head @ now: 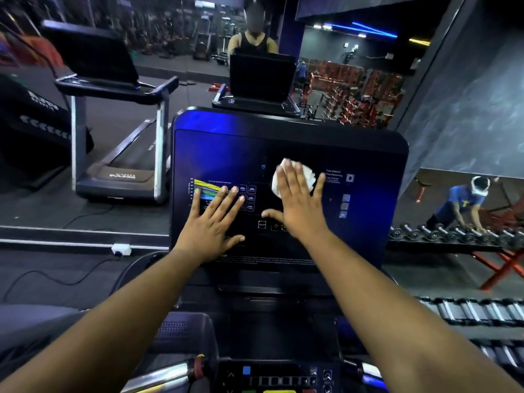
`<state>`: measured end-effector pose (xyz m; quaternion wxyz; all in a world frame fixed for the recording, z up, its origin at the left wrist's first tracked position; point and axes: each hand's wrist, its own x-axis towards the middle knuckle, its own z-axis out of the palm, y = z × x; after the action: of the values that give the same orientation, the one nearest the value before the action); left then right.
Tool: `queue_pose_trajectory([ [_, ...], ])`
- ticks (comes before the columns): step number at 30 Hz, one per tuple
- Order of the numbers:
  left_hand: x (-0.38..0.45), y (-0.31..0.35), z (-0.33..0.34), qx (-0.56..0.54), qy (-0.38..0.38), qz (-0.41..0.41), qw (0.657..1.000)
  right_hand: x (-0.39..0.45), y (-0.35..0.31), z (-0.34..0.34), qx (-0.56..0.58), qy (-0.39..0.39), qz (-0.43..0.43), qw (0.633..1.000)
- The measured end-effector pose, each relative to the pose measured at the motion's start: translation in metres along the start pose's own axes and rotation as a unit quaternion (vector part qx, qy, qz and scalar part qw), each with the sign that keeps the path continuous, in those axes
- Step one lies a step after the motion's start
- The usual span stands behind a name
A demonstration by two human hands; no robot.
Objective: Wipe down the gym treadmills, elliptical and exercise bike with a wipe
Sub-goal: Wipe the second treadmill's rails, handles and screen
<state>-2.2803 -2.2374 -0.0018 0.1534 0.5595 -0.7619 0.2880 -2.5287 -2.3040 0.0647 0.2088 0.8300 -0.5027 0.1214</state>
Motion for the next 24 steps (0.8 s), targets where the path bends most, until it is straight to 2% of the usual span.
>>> queue_pose_trajectory([
  [3, -0.006, -0.006, -0.001, -0.001, 0.004, -0.012, 1.0, 0.015, -0.01, -0.003, -0.003, 0.013, -0.005, 1.0],
  [6, -0.011, -0.014, 0.001, 0.001, 0.005, -0.024, 1.0, -0.014, -0.028, 0.024, -0.019, -0.001, -0.109, 0.994],
  [10, -0.018, -0.024, 0.002, 0.006, 0.009, -0.035, 0.999, -0.075, -0.043, 0.067, -0.061, -0.066, -0.223, 0.971],
  [14, -0.023, -0.032, 0.003, 0.01, 0.014, -0.031, 0.999, -0.064, -0.032, 0.062, -0.109, -0.091, -0.303, 0.942],
  [16, -0.022, -0.034, 0.003, 0.009, 0.016, -0.027, 0.999, -0.032, -0.025, 0.041, -0.127, -0.063, -0.278, 0.95],
  [19, -0.023, -0.036, 0.002, 0.009, 0.023, -0.023, 0.999, 0.02, -0.024, 0.001, -0.096, 0.02, -0.149, 0.984],
  [21, -0.025, -0.038, 0.001, 0.014, 0.022, -0.027, 0.999, 0.04, -0.033, -0.017, -0.067, 0.031, -0.088, 0.993],
  [23, -0.031, -0.044, 0.001, 0.015, 0.016, -0.045, 0.999, 0.039, -0.049, -0.016, -0.045, 0.028, -0.074, 0.996],
  [24, -0.038, -0.049, 0.001, 0.013, 0.011, -0.061, 0.998, 0.03, -0.06, -0.007, -0.041, 0.023, -0.096, 0.994],
])
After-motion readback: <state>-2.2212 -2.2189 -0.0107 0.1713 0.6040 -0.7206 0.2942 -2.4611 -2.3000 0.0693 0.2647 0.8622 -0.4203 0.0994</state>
